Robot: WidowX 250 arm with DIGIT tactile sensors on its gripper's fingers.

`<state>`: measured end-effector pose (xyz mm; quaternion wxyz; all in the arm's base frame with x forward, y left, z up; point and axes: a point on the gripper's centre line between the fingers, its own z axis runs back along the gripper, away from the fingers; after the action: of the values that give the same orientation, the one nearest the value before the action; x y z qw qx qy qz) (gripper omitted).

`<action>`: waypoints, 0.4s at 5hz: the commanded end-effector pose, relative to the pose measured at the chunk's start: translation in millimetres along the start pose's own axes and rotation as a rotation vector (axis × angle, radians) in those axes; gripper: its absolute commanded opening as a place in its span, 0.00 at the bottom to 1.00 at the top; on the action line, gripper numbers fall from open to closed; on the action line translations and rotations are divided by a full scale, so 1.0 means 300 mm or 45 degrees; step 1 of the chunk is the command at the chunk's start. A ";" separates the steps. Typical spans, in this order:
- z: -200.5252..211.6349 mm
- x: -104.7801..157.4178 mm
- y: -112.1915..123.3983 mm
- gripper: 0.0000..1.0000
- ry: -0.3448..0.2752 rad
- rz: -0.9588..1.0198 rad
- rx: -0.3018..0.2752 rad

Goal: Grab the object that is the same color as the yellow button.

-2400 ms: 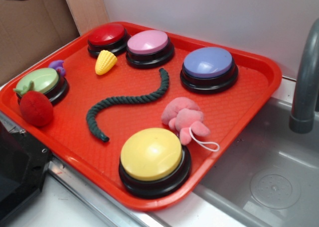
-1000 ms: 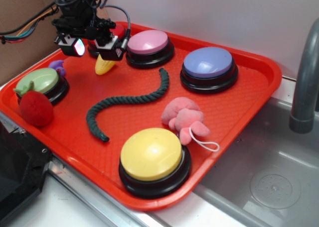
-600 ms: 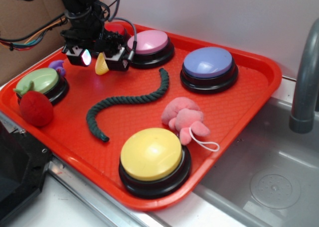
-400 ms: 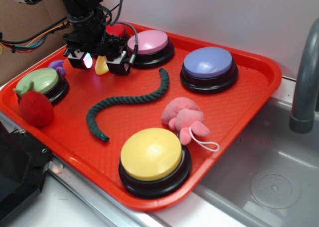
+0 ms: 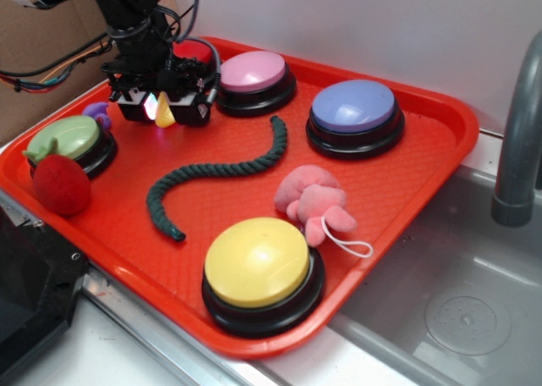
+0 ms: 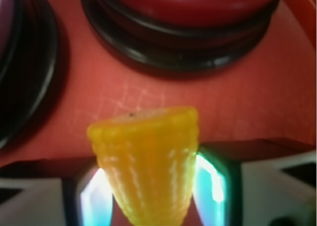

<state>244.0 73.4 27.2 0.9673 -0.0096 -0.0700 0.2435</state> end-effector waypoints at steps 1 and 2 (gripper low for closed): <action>0.138 0.023 -0.011 0.00 -0.028 -0.007 -0.063; 0.249 -0.015 -0.060 0.00 -0.056 -0.027 -0.024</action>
<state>228.7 49.7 87.0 0.9706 -0.0144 -0.0607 0.2324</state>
